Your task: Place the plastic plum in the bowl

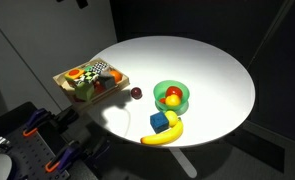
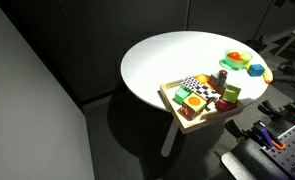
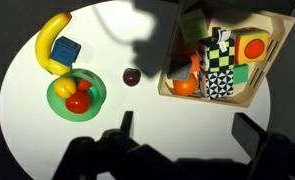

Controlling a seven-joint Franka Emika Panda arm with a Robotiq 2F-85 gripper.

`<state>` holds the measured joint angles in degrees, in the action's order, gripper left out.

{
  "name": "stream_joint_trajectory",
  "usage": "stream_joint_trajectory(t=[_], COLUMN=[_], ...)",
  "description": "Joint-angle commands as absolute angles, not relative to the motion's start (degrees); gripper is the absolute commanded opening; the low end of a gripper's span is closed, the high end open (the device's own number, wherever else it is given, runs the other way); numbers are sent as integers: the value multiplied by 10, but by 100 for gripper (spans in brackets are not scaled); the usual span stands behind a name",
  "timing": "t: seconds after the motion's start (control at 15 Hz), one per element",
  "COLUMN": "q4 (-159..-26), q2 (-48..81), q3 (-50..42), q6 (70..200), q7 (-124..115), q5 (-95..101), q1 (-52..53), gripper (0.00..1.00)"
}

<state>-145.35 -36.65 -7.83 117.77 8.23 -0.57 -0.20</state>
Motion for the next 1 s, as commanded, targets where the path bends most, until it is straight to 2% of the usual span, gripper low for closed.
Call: stream_joint_trajectory(t=[0.0,0.47,0.93], q4=[-1389,-1333,-1342], q2=[-282,-159,-99], q3=[-62,-56,-57], q6=[1160,1161,1222], q7=[53,54,54], q5=[-4,15,40], q1=[-16,-22,-28], gripper=[100,100,100])
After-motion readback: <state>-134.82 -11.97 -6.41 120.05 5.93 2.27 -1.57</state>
